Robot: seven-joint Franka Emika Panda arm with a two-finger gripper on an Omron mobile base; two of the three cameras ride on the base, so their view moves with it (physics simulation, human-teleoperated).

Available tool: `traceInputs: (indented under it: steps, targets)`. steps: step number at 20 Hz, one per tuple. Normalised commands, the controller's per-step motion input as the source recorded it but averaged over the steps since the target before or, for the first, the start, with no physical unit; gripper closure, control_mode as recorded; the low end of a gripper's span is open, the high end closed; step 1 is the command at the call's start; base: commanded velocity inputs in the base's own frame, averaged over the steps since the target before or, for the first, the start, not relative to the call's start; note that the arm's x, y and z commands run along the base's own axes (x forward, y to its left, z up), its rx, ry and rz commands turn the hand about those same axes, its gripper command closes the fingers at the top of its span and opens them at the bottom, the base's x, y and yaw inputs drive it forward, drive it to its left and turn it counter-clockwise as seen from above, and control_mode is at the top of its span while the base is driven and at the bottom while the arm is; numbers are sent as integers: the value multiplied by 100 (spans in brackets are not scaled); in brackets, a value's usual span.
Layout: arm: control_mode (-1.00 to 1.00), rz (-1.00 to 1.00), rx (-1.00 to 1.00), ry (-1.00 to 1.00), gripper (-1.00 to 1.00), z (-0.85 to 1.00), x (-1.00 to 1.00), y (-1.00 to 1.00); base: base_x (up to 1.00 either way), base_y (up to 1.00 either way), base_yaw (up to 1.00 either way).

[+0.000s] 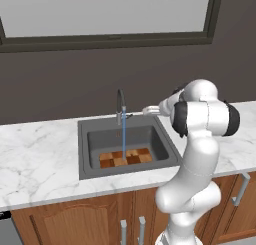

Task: Turn on the sink faucet with hot water and rinse the cutting board for ten seconds, then turn off the faucet. Push the cutting board to reach the water if necessary.

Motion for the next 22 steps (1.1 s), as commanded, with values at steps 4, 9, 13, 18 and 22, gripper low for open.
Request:
traceInputs:
  steps: [4, 9, 13, 18, 22]
  targets:
    - [-100, 0, 0, 0, -100, 52, 0, 16, 0, 0, 0]
    - [-100, 1, 0, 0, -100, 30, 0, 4, 0, 0, 0]
    - [-100, 2, 0, 0, -100, 9, 0, 0, 0, 0, 0]
    - [-100, 0, 0, 1, -100, 0, 0, 0, 0, 0, 0]
    - [-100, 0, 0, 0, -100, 0, 0, 0, 0, 0, 0]
